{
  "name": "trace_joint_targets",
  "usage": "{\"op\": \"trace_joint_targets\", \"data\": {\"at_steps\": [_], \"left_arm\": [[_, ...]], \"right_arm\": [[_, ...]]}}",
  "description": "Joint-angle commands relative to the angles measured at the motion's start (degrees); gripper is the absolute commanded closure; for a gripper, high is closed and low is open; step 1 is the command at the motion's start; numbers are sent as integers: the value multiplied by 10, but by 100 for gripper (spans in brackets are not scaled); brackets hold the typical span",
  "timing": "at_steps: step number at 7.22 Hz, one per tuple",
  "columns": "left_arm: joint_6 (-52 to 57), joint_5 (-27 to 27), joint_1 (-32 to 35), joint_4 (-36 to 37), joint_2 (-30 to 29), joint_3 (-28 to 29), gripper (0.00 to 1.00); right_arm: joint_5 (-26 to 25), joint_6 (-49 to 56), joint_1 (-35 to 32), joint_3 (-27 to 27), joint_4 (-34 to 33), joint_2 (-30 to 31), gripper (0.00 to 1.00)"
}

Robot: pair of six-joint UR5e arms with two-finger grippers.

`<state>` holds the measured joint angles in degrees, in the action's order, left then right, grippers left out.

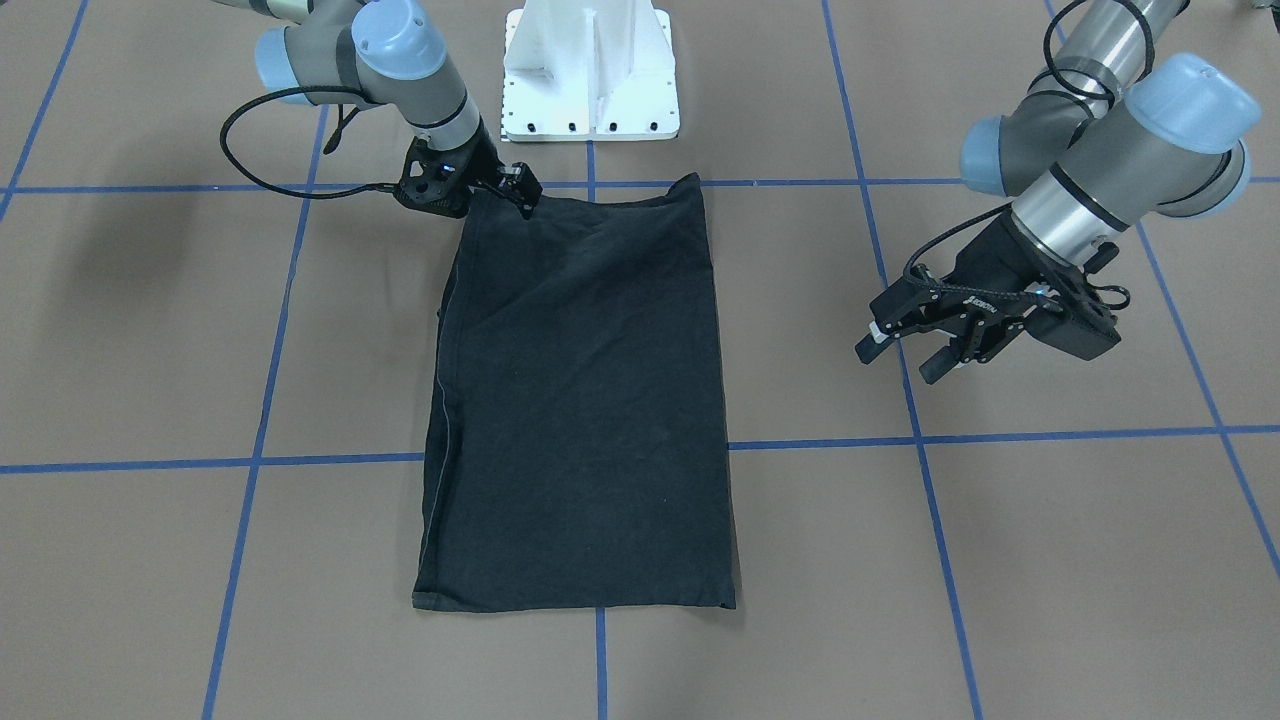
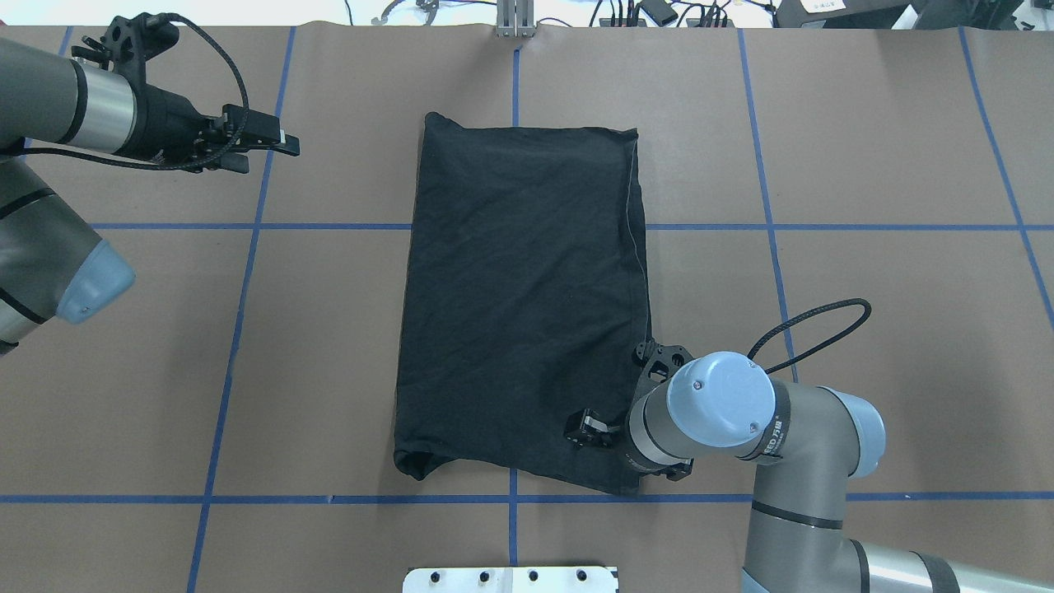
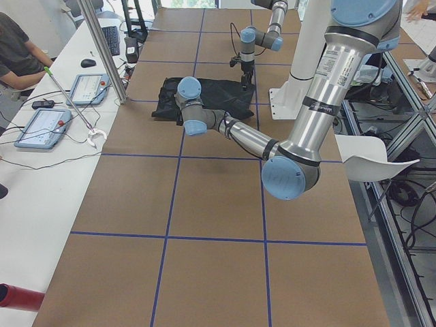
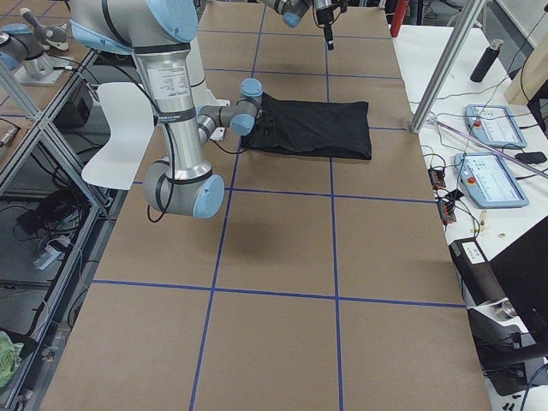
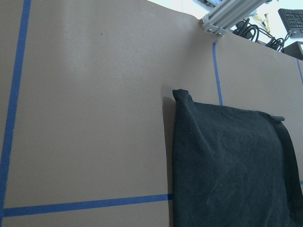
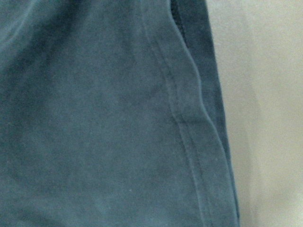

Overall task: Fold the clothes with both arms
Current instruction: 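Grasp the shirt's near corner with the right gripper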

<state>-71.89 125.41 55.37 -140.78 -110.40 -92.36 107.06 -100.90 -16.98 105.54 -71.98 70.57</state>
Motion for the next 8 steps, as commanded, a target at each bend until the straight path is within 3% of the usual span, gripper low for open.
{"op": "trace_joint_targets", "data": {"at_steps": [1, 3, 6, 8], "left_arm": [[0, 0, 0, 1, 0, -1, 0], [0, 0, 0, 1, 0, -1, 0], [0, -1, 0, 1, 0, 0, 0], [0, -1, -1, 1, 0, 0, 0]], "right_arm": [[0, 0, 0, -1, 0, 1, 1], [-1, 0, 0, -1, 0, 2, 2], [-5, -1, 2, -1, -2, 2, 32], [-5, 0, 0, 0, -2, 2, 44]]}}
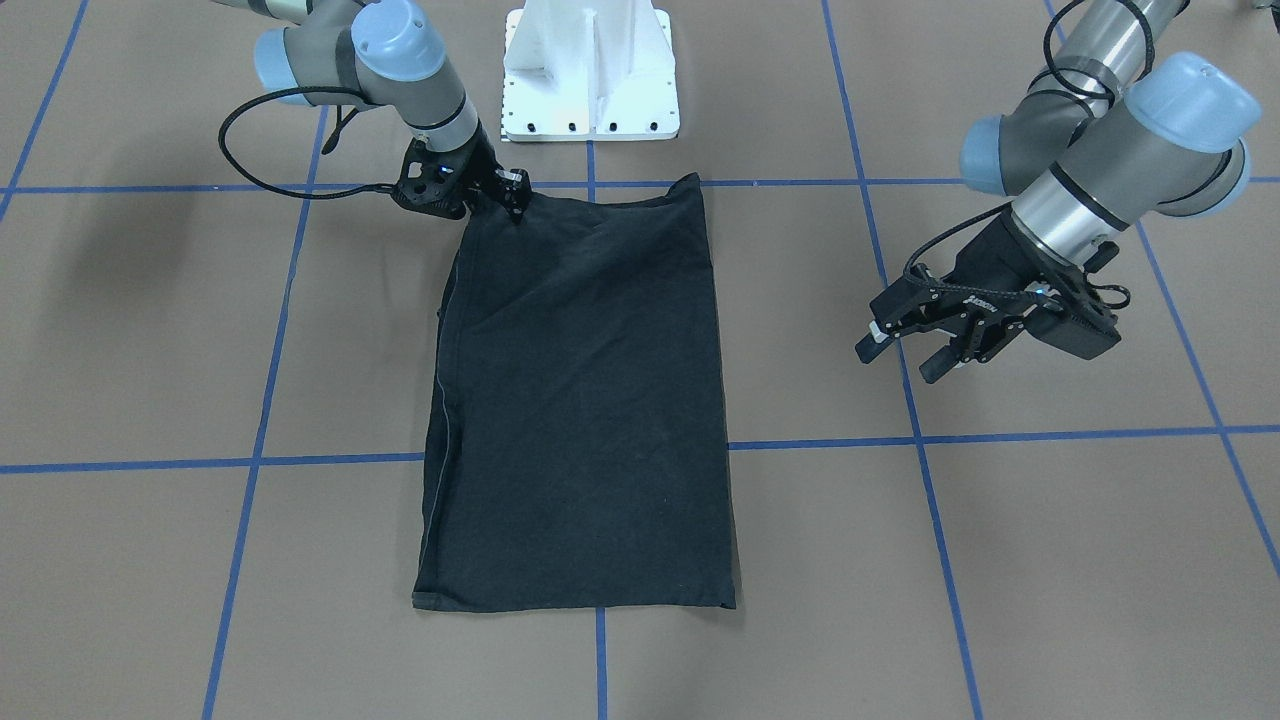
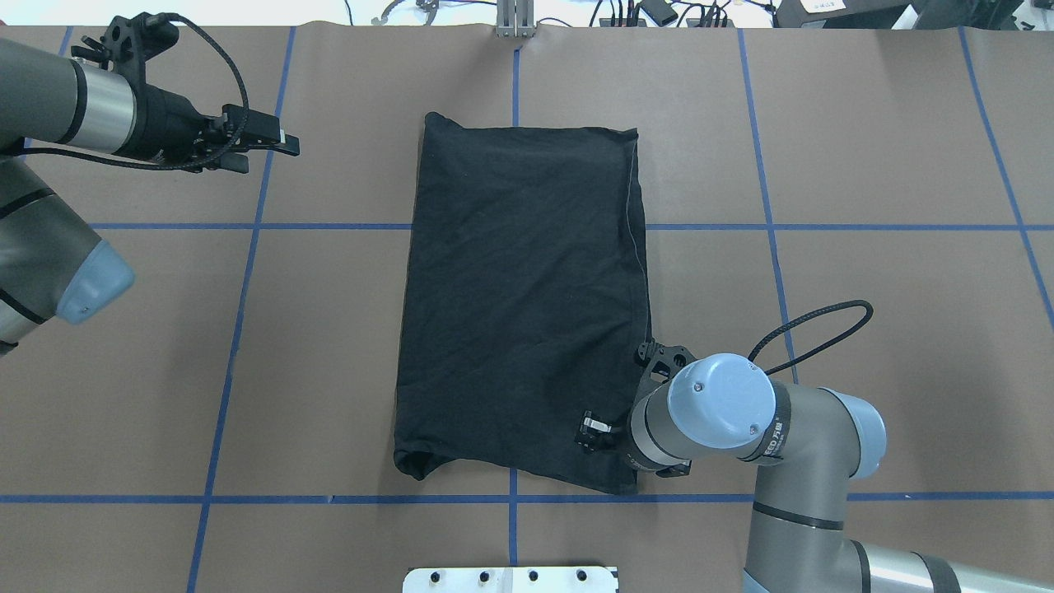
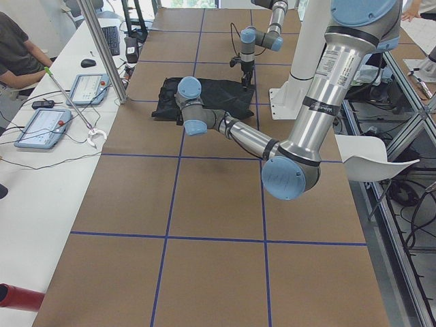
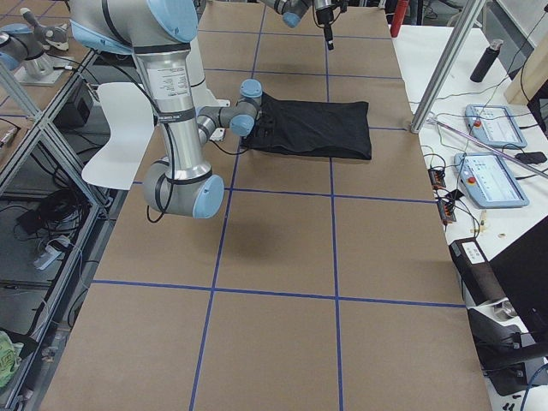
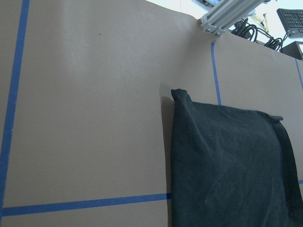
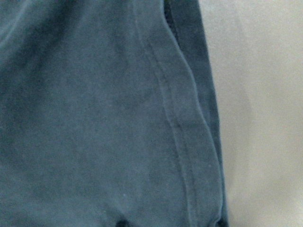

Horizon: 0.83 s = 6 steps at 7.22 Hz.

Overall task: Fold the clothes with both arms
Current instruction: 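Grasp the shirt's near corner with the right gripper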

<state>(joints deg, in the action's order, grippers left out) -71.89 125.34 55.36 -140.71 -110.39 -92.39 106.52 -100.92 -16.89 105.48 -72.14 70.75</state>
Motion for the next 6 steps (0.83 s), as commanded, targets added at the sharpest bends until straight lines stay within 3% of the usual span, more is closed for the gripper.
{"op": "trace_joint_targets", "data": {"at_steps": [1, 4, 6], "left_arm": [[0, 0, 0, 0, 0, 0, 0], [0, 0, 0, 0, 0, 0, 0], [0, 0, -1, 0, -1, -1, 0]], "right_arm": [[-1, -2, -1, 1, 1, -1, 52], [-3, -8, -1, 2, 0, -2, 100], [4, -8, -9, 2, 0, -4, 100]]}}
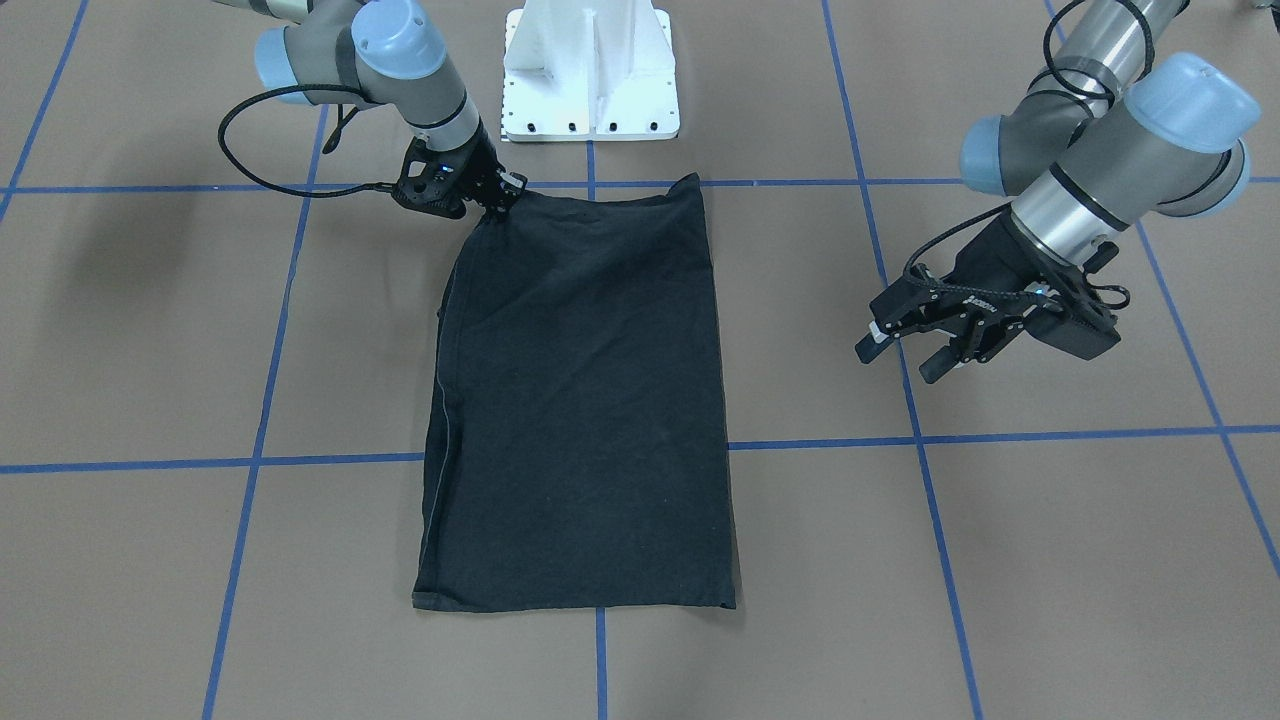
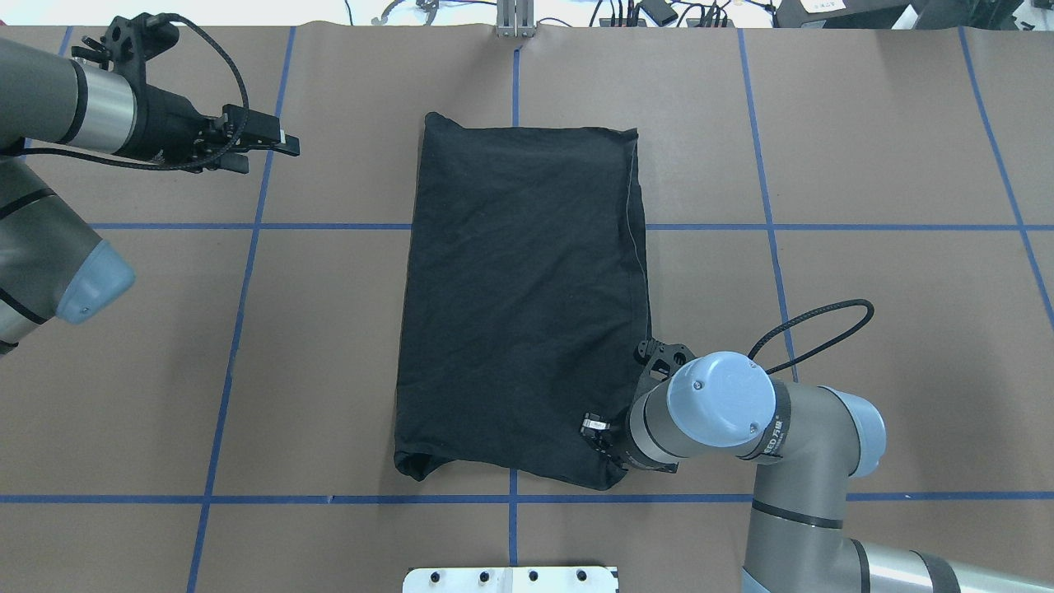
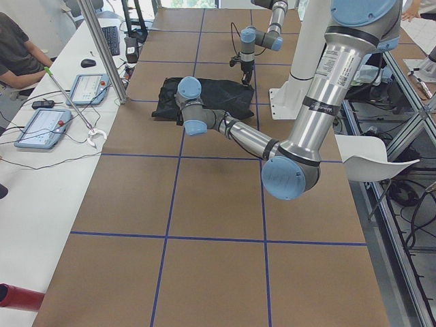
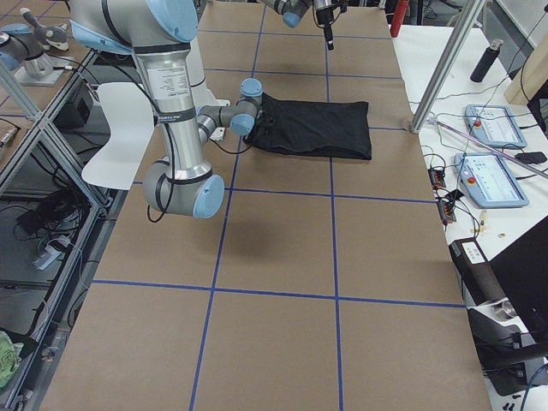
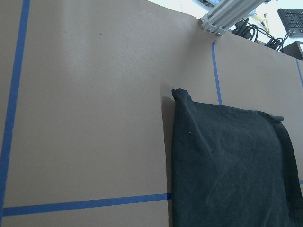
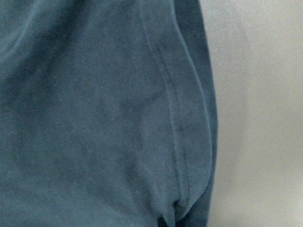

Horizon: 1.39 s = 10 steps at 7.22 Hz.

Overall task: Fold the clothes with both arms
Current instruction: 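Grasp the shirt's near corner with the right gripper, then reach the left gripper to the shirt's other near corner and grasp it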

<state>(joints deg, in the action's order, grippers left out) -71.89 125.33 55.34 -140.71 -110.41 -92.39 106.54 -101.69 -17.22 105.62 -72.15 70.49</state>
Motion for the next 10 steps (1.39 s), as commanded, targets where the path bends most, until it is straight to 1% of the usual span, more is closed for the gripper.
{"op": "trace_joint_targets", "data": {"at_steps": [1, 2, 3, 4, 5, 7, 8, 10], "left_arm": [[-1, 1, -1, 0, -1, -1, 0], [-2, 1, -1, 0, -2, -6, 0], [-35, 17, -6, 1, -3, -16, 0], [-63, 57, -22, 2, -3, -26, 0], [-109, 52, -68, 2, 2, -41, 0], [-199, -22, -175, 3, 13, -81, 0], [-217, -41, -209, 4, 27, -91, 0], [-248, -48, -263, 5, 48, -93, 0]], "right_arm": [[6, 0, -11, 4, 1, -3, 100], [27, 0, -24, 10, 2, -4, 100], [52, 0, -42, 26, 3, -1, 100], [66, 0, -52, 27, 9, -2, 100], [67, 1, -52, 29, 10, -4, 100], [69, 1, -53, 37, 11, -7, 100], [68, 2, -53, 38, 11, -7, 100], [68, 4, -55, 38, 11, -7, 100]]}}
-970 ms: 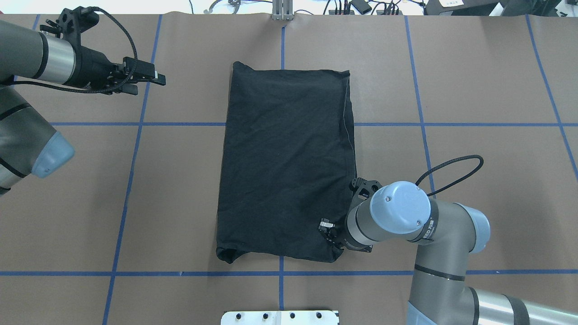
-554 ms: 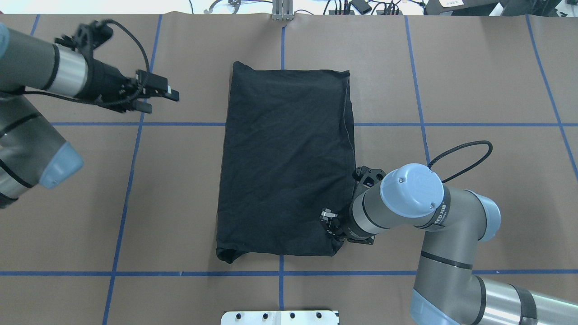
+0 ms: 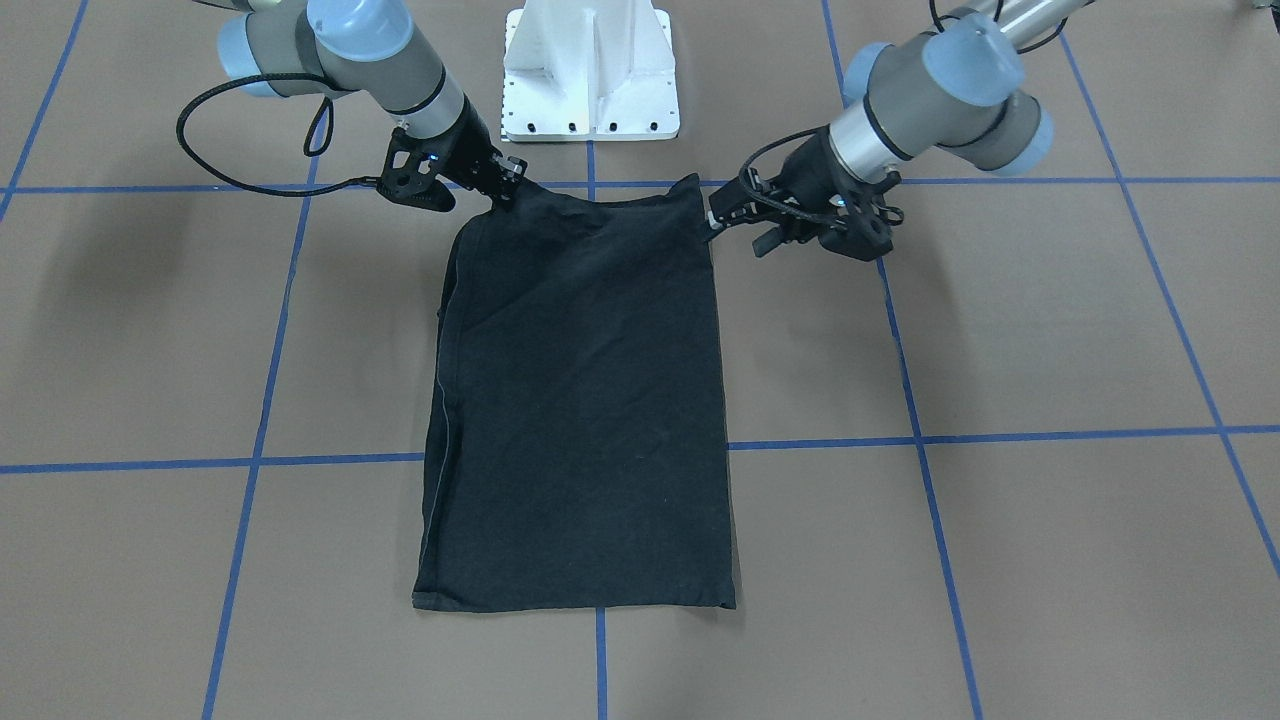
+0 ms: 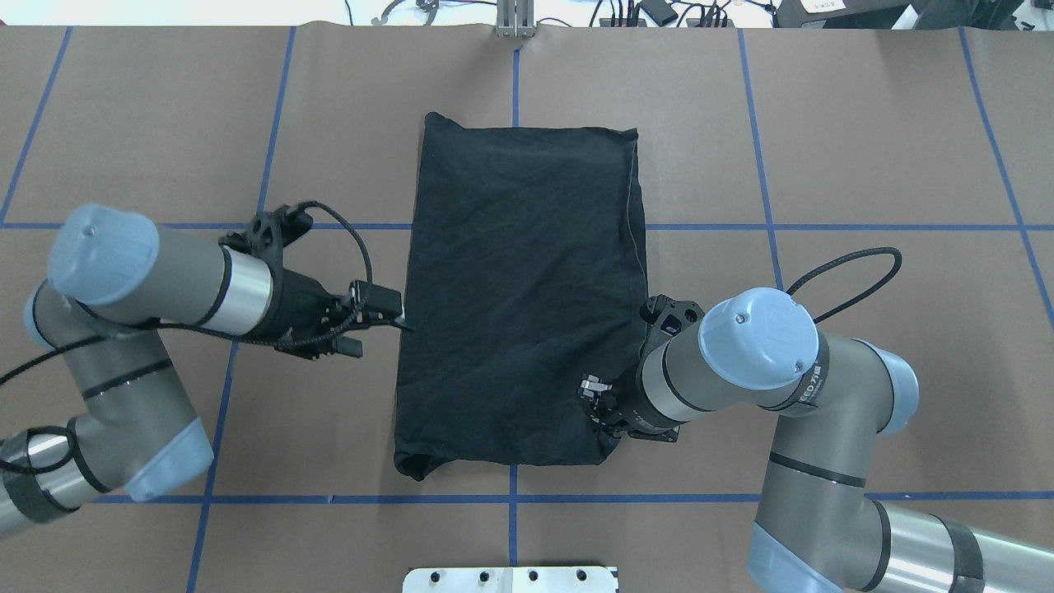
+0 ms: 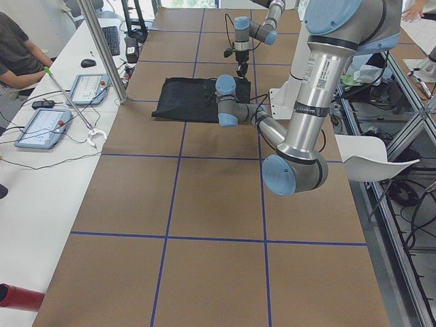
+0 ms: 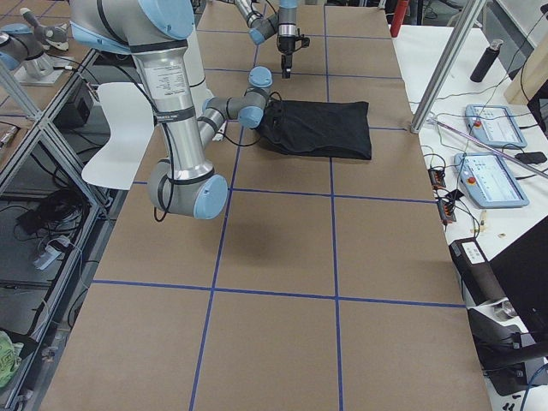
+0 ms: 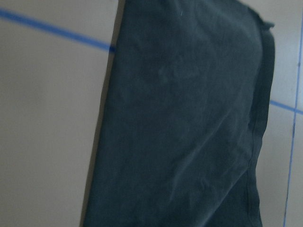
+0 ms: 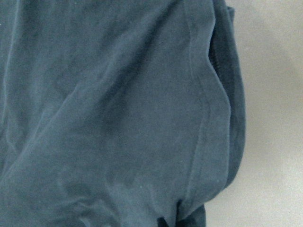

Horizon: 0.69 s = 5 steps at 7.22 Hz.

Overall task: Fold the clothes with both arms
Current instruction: 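Reach the left gripper to the shirt's other near corner and grasp it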

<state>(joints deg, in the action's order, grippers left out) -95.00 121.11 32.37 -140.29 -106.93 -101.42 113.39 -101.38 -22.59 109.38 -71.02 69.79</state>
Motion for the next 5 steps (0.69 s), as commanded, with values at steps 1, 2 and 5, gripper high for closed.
{"op": "trace_joint_targets", "data": {"at_steps": [1, 2, 5], "left_arm": [[-21, -6, -46, 2, 20, -3, 0], [-39, -7, -67, 2, 21, -1, 0], [-55, -7, -91, 3, 18, 6, 0]], "right_arm": [[0, 3, -1, 0, 0, 1, 100], [0, 3, -1, 0, 0, 2, 100], [0, 4, -3, 0, 0, 3, 100]]}}
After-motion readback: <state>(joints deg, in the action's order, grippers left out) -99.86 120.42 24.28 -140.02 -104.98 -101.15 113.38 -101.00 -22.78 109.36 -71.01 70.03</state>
